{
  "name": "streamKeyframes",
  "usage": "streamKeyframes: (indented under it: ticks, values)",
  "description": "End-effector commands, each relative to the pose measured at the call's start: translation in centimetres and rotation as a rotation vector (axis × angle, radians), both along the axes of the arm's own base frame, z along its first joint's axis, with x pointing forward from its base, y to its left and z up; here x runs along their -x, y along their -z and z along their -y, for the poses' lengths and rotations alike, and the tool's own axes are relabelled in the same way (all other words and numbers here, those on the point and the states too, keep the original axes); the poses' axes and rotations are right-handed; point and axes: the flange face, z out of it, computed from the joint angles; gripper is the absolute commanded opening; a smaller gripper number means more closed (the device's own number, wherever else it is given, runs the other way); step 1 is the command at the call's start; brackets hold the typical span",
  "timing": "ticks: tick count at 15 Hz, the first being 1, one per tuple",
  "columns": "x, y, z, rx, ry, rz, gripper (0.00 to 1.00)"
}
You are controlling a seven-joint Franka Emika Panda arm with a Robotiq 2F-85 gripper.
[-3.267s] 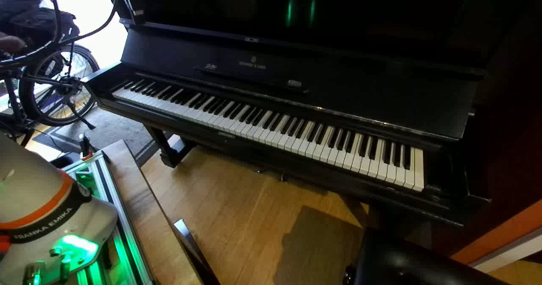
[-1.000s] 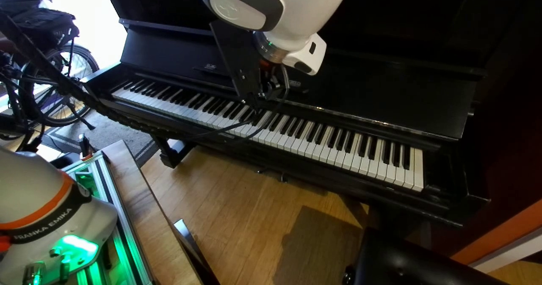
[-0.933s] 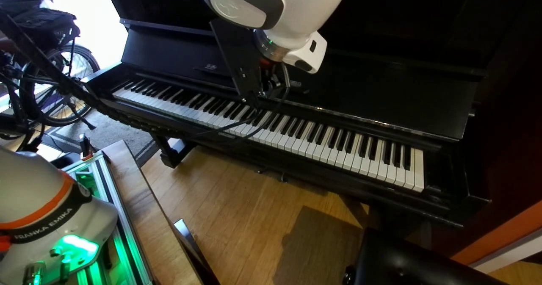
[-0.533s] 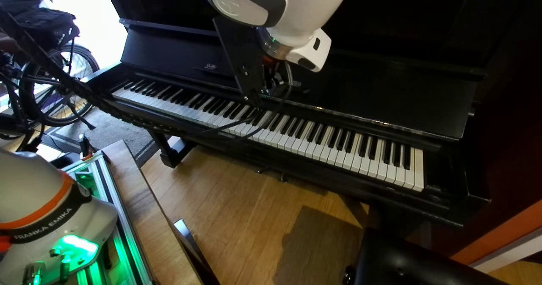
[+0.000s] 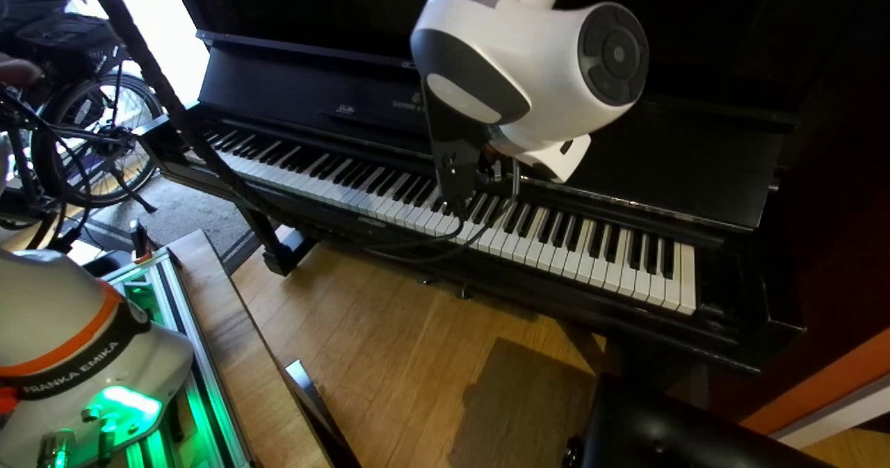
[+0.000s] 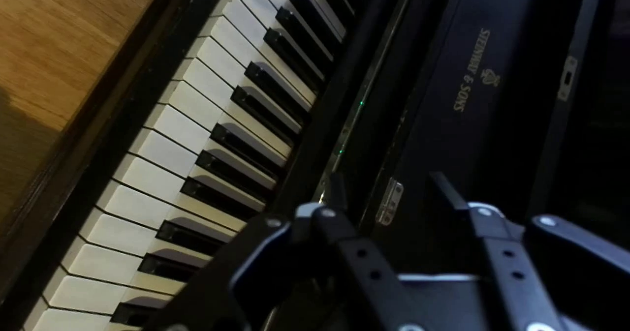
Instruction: Lift the piano notes holder
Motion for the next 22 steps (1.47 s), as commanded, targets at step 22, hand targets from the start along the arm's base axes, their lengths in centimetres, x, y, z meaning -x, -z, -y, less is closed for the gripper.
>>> streamKeyframes:
  ticks: [22]
  values:
    - [-12.1,9.6,-4.6,-0.149,0.221,-0.081,0.00]
